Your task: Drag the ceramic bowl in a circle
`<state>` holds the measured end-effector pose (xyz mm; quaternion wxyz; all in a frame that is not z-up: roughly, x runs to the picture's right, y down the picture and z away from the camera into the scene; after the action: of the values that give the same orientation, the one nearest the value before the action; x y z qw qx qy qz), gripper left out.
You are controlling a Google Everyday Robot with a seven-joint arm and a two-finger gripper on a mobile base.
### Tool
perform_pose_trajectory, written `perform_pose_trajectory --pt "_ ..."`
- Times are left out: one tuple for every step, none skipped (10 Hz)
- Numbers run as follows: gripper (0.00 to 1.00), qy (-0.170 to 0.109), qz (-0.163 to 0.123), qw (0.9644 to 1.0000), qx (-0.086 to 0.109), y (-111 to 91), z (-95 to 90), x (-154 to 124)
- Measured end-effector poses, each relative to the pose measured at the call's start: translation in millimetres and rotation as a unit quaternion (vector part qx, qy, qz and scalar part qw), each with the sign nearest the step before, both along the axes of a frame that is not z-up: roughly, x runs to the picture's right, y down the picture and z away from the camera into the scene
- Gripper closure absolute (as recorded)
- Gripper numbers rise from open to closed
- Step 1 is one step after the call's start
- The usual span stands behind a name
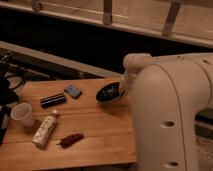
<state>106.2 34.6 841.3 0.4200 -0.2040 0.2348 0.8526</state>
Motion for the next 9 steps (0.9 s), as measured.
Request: perform_pose_trajectory --pt "1.00 -0.003 -0.008 0.9999 -0.005 2 -0.9 -12" --pt "1.00 -0.012 -0.027 0.9995 -0.011 5 -4.2 -33" --pt "1.00 -0.018 -0.041 0.9989 -0.016 8 -7.3 -48" --pt "1.00 -0.024 -0.051 0.9982 -0.019 11 -9.9 -59" --pt "1.00 -0.026 -0.062 0.9975 -0.024 13 -11.8 -67" --pt "1.00 -0.028 -0.067 0.9970 -0.028 14 -13.5 -71" --pt "1.00 -0.030 -0.075 0.9962 -0.032 18 -17.3 -75" --pt "1.00 -0.034 -0.084 0.9953 -0.035 24 -23.3 -85" --pt "1.00 -0.040 -0.094 0.9941 -0.036 32 -30.2 -102"
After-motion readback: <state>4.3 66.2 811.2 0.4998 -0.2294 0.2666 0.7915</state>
